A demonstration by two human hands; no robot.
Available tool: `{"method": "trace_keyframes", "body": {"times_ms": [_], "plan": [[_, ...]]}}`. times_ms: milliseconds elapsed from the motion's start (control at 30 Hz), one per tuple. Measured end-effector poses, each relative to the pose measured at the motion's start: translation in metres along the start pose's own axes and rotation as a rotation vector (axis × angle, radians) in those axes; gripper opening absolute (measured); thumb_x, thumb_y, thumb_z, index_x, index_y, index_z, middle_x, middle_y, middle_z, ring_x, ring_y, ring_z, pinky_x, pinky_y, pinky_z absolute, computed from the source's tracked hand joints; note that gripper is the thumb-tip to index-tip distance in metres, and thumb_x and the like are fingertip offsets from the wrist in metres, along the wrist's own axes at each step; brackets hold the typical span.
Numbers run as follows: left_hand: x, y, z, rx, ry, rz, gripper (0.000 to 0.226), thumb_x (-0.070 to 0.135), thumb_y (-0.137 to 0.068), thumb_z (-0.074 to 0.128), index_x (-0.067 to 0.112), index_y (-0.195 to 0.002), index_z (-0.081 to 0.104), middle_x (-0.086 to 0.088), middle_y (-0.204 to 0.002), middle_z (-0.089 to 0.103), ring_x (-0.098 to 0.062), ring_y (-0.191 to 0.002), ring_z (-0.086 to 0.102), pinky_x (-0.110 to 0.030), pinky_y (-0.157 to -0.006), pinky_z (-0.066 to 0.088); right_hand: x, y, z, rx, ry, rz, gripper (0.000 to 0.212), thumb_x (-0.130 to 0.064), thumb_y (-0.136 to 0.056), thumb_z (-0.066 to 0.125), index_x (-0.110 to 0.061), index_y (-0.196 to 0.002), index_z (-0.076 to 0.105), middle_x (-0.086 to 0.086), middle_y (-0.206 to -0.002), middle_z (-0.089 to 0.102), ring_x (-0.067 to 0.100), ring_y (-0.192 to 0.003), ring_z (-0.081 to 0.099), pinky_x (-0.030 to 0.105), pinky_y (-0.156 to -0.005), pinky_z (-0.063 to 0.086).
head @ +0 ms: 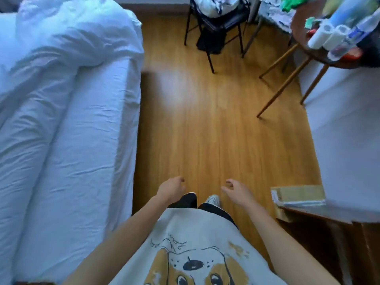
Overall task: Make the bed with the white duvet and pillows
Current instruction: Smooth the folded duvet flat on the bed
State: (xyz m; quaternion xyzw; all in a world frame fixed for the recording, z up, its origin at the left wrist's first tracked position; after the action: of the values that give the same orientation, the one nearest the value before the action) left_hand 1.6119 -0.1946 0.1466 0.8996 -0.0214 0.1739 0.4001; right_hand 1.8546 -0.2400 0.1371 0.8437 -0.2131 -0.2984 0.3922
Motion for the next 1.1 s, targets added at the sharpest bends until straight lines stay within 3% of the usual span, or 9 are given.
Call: {"method": "trace_keyframes", "body": {"times_ms": [200, 367, 500, 767, 933, 1100], "plan": [[0.007, -0.076, -0.080, 0.090, 0.210, -0.114, 0.036, 0.033, -0.101, 0.042, 0.017, -0.131, 0.052, -0.004, -0.124, 0.061, -0.018, -0.106, 0.060, -0.023, -0.080, 0.044, -0.119, -0.102, -0.089, -0.076, 0.206, -0.186, 0.054, -0.047, -0.096, 0.052, -0.018, -0.141, 0.045, 0.003, -0.138, 0.053, 0.021, -0.119, 0.054, 0.032, -0.091, 0.047], [-0.020, -0.182, -0.156, 0.094, 0.217, -0.206, 0.035, 0.036, -0.101, 0.038, 0.015, -0.122, 0.057, -0.005, -0.115, 0.064, -0.018, -0.095, 0.061, -0.029, -0.081, 0.050, -0.218, -0.192, -0.128, -0.130, 0.283, -0.216, 0.055, -0.048, -0.094, 0.053, -0.019, -0.141, 0.045, 0.005, -0.139, 0.052, 0.021, -0.122, 0.052, 0.036, -0.097, 0.046], [-0.029, -0.257, -0.248, 0.060, 0.148, -0.188, 0.033, 0.026, -0.098, 0.042, 0.016, -0.127, 0.054, -0.005, -0.121, 0.061, -0.020, -0.100, 0.059, -0.032, -0.085, 0.051, -0.295, -0.245, -0.169, -0.153, 0.327, -0.178, 0.054, -0.047, -0.096, 0.052, -0.019, -0.141, 0.044, 0.003, -0.141, 0.050, 0.021, -0.124, 0.051, 0.033, -0.095, 0.042], [-0.009, -0.390, -0.451, 0.192, 0.149, -0.143, 0.035, 0.025, -0.100, 0.038, 0.015, -0.130, 0.052, -0.005, -0.124, 0.059, -0.021, -0.102, 0.059, -0.029, -0.081, 0.047, -0.450, -0.360, -0.285, -0.115, 0.272, -0.251, 0.045, -0.042, -0.094, 0.053, -0.020, -0.134, 0.052, -0.001, -0.133, 0.057, 0.020, -0.121, 0.052, 0.034, -0.094, 0.044], [-0.007, -0.482, -0.532, 0.236, 0.274, -0.257, 0.035, 0.025, -0.100, 0.040, 0.015, -0.132, 0.051, -0.005, -0.128, 0.057, -0.020, -0.108, 0.059, -0.030, -0.090, 0.049, -0.542, -0.469, -0.361, -0.140, 0.357, -0.326, 0.048, -0.048, -0.093, 0.053, -0.022, -0.134, 0.053, -0.003, -0.131, 0.055, 0.017, -0.114, 0.055, 0.032, -0.087, 0.045], [-0.006, -0.559, -0.604, 0.304, 0.450, -0.463, 0.036, 0.025, -0.099, 0.043, 0.017, -0.132, 0.051, -0.004, -0.131, 0.057, -0.022, -0.112, 0.058, -0.032, -0.091, 0.049, -0.644, -0.569, -0.445, -0.194, 0.546, -0.453, 0.052, -0.047, -0.094, 0.051, -0.022, -0.139, 0.048, -0.003, -0.136, 0.055, 0.018, -0.122, 0.052, 0.033, -0.092, 0.043]]}}
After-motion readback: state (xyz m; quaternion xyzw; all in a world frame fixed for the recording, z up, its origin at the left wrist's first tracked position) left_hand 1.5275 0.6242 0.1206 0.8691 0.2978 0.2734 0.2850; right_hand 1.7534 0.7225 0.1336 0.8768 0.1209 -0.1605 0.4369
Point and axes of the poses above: each hand's wrist, its own y-axis away from the middle knuckle, its own z-axis out of the palm, x = y × z, the point moved 6 cm from there along -y, towards the middle knuckle
